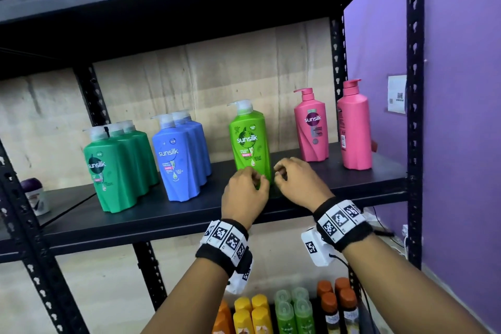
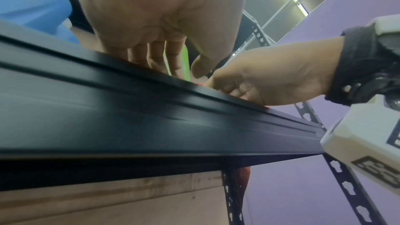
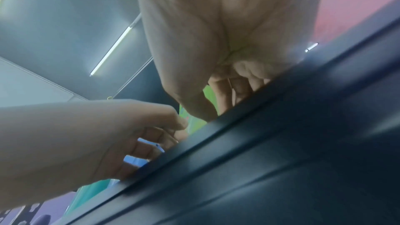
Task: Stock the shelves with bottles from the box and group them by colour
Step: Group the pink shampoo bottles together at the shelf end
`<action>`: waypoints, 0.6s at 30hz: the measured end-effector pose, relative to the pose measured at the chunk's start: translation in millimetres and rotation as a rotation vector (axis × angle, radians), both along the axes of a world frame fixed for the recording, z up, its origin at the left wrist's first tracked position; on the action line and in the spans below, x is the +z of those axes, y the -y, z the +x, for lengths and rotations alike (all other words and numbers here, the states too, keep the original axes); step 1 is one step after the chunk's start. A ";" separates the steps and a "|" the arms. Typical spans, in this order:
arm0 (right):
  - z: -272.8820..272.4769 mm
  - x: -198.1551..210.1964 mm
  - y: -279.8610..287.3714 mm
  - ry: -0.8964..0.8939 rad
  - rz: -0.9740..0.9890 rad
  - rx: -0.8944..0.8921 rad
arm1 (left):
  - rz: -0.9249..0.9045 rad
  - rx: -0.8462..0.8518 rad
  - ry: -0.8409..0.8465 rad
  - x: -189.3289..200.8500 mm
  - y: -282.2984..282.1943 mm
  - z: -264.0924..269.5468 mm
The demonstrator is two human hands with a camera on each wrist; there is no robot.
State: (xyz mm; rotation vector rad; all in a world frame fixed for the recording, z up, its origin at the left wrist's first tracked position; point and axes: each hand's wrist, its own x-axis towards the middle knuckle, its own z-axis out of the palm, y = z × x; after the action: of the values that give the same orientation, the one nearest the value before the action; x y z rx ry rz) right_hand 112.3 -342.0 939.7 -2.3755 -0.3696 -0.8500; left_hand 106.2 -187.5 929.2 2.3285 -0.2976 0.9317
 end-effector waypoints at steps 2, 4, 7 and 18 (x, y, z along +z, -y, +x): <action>-8.6 2.5 17.2 -0.045 -0.071 -0.008 | 0.033 -0.003 -0.029 3.8 12.5 -4.5; -17.8 6.3 36.8 -0.062 -0.132 -0.032 | 0.067 -0.019 -0.052 9.0 27.9 -8.2; -29.2 12.1 68.0 -0.047 -0.181 -0.087 | 0.119 -0.060 -0.044 17.3 53.3 -10.7; -53.6 21.6 152.2 0.035 -0.218 -0.280 | 0.230 -0.101 -0.048 35.6 118.1 -6.3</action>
State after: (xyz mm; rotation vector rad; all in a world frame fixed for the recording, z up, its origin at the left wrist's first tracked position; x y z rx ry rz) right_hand 58.7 -494.1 961.3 -2.6591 -0.1502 -1.0234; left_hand 99.8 -305.6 964.8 2.5136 -0.5217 0.8279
